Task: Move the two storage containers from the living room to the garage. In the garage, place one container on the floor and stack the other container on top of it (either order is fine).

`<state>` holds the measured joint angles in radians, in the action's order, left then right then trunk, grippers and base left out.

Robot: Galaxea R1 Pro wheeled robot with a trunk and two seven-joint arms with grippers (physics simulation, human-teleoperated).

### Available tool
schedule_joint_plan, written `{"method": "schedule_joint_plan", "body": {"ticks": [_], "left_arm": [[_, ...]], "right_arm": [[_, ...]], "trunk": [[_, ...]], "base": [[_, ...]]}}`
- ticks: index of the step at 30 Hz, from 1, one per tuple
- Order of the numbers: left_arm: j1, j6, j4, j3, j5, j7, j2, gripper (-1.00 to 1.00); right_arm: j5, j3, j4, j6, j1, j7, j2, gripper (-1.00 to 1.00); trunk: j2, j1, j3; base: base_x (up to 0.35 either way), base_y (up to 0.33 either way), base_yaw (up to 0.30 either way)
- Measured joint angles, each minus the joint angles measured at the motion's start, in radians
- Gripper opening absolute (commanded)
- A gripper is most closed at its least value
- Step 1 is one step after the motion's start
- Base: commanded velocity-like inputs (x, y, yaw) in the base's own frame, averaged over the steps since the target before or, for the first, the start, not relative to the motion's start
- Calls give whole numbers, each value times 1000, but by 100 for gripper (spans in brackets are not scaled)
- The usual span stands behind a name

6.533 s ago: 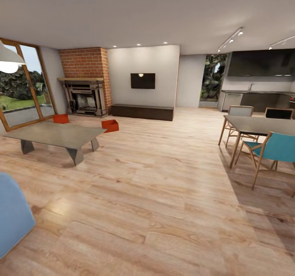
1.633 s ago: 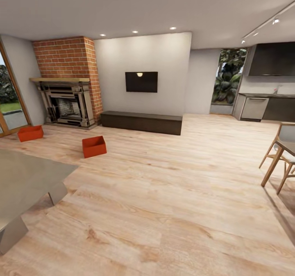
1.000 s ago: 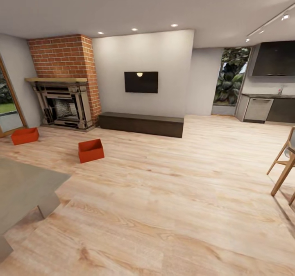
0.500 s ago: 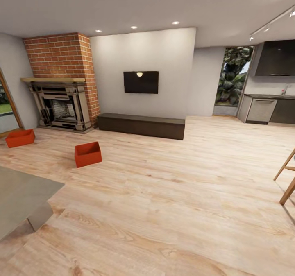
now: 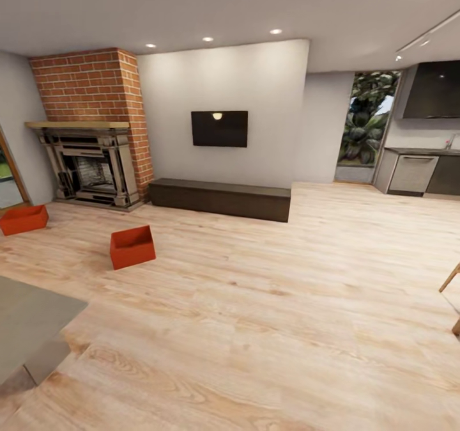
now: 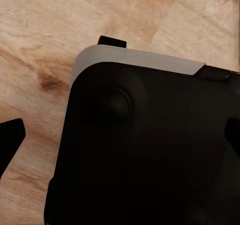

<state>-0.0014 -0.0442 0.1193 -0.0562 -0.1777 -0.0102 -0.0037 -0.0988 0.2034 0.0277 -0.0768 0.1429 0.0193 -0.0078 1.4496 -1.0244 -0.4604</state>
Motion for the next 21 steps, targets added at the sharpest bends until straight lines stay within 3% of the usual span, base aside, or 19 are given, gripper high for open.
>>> {"method": "schedule_joint_plan", "body": {"ticks": [21], "left_arm": [[0,-1,0,0,0,0,1,100]], "right_arm": [[0,0,0,0,0,0,0,100]], "trunk": [[0,0,0]], "base": [[318,0,0]]}}
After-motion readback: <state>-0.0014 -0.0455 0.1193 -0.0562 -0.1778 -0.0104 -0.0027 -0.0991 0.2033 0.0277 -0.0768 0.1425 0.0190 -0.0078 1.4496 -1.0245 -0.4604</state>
